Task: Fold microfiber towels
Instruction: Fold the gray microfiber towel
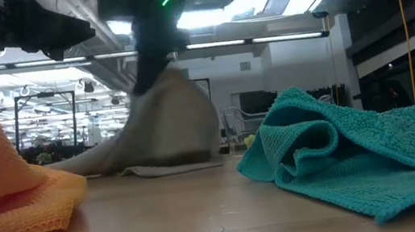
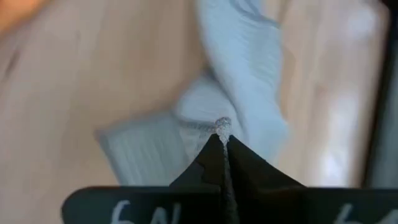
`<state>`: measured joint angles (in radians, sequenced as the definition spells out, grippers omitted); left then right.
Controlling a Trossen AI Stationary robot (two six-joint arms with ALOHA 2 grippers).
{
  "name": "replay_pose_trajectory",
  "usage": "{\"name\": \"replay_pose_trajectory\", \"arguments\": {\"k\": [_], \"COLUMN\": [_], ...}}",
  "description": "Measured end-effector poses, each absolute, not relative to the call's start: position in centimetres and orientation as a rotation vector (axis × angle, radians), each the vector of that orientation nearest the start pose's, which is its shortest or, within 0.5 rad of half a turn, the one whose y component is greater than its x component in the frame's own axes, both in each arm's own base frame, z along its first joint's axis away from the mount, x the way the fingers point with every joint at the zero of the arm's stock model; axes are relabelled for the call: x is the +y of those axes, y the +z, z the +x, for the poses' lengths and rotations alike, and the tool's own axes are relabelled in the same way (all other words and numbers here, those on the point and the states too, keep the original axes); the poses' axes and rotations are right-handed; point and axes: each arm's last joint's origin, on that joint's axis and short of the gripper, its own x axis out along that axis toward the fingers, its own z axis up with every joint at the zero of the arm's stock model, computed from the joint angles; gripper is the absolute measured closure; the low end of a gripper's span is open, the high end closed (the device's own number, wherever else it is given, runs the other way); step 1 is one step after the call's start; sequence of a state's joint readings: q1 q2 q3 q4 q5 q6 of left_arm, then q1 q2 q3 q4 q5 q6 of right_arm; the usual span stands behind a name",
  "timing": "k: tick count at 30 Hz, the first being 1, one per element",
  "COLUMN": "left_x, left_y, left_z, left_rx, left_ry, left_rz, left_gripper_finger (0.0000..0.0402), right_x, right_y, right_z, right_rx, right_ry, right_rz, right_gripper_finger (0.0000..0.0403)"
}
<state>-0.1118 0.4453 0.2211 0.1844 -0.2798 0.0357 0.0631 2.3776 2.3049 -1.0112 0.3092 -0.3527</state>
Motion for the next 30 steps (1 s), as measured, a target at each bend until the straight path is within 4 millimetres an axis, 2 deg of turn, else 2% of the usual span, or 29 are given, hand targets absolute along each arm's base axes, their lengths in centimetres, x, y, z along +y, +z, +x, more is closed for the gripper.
{"name": "replay_pose_trajectory", "arguments": {"k": [4,11,15,20,23,30], "left_x": [-0.7,-1.0,-1.2,-1.1,-1.1,-1.1], "left_y": [22.6,24.1,24.1,24.1,24.2,24.3], "left_z": [13.0,12.8,12.8,12.9,12.9,12.9], "left_rx": [-0.044,-0.198,-0.204,-0.207,-0.214,-0.224], "left_ry": [0.156,0.062,0.052,0.058,0.058,0.080], "left_rz": [0.021,-0.046,-0.052,-0.051,-0.052,-0.055], "left_gripper_finger": [0.0286,0.0286,0.0286,0.0286,0.0286,0.0286], "right_x": [1.8,1.4,1.3,1.2,1.2,1.2], "right_y": [29.0,34.5,37.9,42.2,43.6,43.8], "right_z": [47.9,45.0,43.9,43.3,43.1,43.1], "right_rx": [1.082,0.992,0.846,0.574,0.482,0.470], "right_ry": [-0.069,-0.094,-0.106,-0.154,-0.169,-0.175], "right_rz": [-0.496,-0.481,-0.502,-0.534,-0.557,-0.575], "right_gripper_finger": [0.0396,0.0398,0.0398,0.0398,0.0398,0.0398]}}
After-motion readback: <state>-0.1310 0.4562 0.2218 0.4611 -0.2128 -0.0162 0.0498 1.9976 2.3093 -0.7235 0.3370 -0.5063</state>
